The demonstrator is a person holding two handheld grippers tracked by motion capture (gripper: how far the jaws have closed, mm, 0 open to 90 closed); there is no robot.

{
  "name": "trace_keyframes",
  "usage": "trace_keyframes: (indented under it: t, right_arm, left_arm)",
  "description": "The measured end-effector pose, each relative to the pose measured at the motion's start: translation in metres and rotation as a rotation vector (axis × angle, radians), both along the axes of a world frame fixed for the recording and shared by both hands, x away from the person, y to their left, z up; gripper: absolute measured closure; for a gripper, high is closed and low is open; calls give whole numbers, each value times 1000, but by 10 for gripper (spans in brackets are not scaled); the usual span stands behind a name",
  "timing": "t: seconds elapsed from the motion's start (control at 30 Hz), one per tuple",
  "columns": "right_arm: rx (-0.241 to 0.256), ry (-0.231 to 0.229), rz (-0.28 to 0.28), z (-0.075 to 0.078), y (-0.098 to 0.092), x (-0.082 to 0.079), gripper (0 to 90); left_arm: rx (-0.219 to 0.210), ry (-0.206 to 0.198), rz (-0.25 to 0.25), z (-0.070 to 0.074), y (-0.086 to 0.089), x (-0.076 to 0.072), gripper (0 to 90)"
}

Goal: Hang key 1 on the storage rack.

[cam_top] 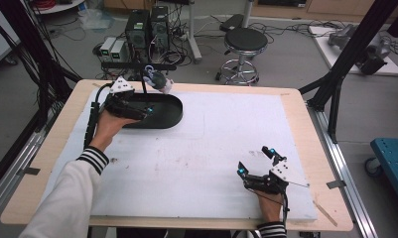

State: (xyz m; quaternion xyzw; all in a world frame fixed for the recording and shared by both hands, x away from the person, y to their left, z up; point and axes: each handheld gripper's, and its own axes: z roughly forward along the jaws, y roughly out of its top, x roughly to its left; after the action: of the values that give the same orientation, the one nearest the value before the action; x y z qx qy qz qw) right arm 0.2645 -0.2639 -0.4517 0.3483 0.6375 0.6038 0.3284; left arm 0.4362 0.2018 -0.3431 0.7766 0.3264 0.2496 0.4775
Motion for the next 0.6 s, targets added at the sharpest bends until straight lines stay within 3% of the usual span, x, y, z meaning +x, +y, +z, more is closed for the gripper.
trace_keyframes:
  t: [0.1,0.37,0.6]
  right_arm:
    - [-6,-5,0,0,0,0,6]
    - [-7,-5,6,0,0,0,5]
    - [2,-9,1,0,-1,0,5]
  left_arm:
    - [-21,-40,-16,4,6,-9,17]
    - [-35,-88,-54,5,27,-45,30]
    - [-99,-153,-80,4,56,-82,30]
